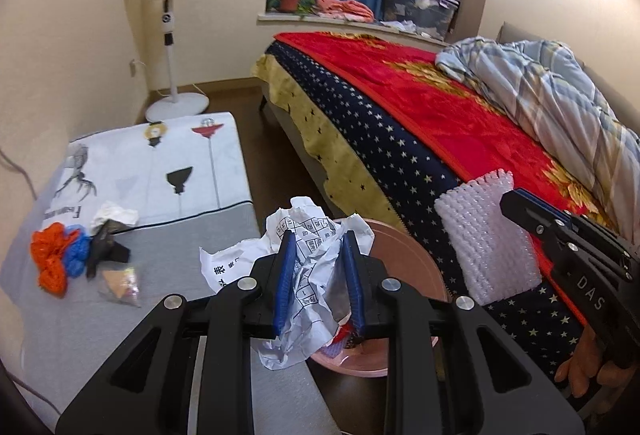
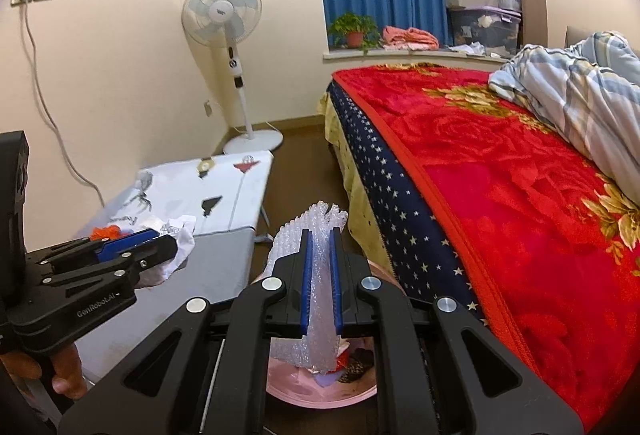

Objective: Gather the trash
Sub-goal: 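Carry both items over the pink wastebasket and open both tools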

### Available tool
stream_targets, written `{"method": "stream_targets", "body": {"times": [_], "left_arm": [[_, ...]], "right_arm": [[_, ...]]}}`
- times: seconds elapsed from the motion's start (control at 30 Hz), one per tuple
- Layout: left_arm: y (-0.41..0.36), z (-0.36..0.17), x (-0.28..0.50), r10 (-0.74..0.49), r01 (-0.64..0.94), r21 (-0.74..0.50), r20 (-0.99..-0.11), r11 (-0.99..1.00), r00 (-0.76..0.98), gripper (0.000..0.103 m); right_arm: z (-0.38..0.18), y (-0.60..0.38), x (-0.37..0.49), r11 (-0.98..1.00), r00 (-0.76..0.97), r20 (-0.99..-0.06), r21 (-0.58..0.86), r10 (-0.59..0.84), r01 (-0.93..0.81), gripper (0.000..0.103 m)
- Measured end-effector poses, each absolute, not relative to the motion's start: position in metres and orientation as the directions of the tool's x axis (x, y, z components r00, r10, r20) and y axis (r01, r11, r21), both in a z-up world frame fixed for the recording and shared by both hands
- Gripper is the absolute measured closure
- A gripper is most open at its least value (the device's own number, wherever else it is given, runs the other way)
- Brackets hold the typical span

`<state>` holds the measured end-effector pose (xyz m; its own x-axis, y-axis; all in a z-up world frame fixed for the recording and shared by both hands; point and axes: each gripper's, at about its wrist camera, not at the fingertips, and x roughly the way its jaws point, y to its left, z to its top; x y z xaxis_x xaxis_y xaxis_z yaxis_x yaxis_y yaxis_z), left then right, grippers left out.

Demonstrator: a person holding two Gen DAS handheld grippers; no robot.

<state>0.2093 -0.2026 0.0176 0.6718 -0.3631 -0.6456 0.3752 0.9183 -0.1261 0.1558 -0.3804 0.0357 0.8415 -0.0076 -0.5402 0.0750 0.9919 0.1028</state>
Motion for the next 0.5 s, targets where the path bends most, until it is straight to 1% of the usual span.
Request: {"method": "stream_targets", "body": {"times": [0.23, 0.4, 0.47, 0.5], "left_arm": [[-0.218, -0.012, 0.237, -0.375, 0.398, -0.136, -0.691, 0.907, 0.618, 0.079], [-0.232, -0.032, 0.257, -0.388, 0.416, -0.148, -0.715, 0.897, 0.582, 0.079], [-0.237, -0.039, 0.263, -0.389, 0.421, -0.150, -0.724, 0.894, 0.570, 0.079], [-0.240, -0.043, 0.266, -0.389, 0.423, -0.150, -0.727, 0.894, 0.565, 0.079]], "right_arm": [[0.006, -0.385, 0.183, 0.990, 0.783, -0.619, 0.062, -0.059, 0.124, 0.094], [-0.011, -0.387, 0.198, 0.989, 0.751, -0.655, 0.037, -0.083, 0.141, 0.094], [-0.018, -0.390, 0.204, 0.987, 0.736, -0.672, 0.040, -0.086, 0.153, 0.093], [-0.022, -0.391, 0.207, 0.986, 0.727, -0.681, 0.047, -0.085, 0.159, 0.091]]}}
